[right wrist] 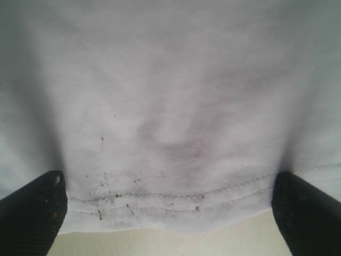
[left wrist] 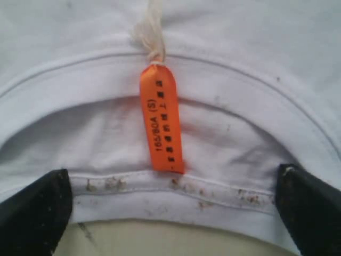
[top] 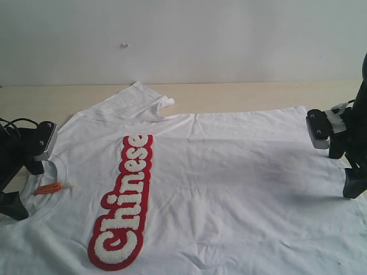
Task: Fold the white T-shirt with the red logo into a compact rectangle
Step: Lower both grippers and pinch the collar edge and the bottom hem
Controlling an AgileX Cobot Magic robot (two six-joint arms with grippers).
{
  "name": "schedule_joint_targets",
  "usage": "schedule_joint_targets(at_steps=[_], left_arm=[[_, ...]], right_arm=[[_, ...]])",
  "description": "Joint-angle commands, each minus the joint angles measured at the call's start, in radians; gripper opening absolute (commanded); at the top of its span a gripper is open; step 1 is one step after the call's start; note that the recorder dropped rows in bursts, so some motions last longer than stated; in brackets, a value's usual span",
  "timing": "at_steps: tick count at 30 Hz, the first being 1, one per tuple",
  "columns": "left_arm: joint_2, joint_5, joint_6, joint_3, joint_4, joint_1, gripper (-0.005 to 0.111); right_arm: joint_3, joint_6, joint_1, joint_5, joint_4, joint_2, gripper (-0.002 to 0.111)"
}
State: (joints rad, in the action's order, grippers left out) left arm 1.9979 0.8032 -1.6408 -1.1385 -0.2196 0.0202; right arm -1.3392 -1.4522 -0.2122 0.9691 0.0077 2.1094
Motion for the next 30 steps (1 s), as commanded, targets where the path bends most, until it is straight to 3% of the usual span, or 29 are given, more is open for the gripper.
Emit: schedule_joint_targets(at_steps=[1, 24, 27, 30], left_arm=[[0.003, 0.003, 0.003, -0.004, 0.001, -0.001, 0.105], [0.003, -0.003, 0.007, -0.004, 0.001, -0.001, 0.105], [0.003, -0.003, 0.007, -0.004, 0.001, -0.001, 0.105], [0.003, -0.003, 0.007, -0.004, 0.001, -0.001, 0.105]], right_arm=[[0.007, -0.019, -0.003, 0.05, 0.011, 0.016, 0.105], [0.007, 0.079, -0.003, 0.025, -0.041, 0.019, 0.104], [0.007, 0.094, -0.003, 0.035, -0.025, 0.021, 0.094], [0.007, 0.077, -0.003, 0.074, -0.025, 0.021, 0.072]])
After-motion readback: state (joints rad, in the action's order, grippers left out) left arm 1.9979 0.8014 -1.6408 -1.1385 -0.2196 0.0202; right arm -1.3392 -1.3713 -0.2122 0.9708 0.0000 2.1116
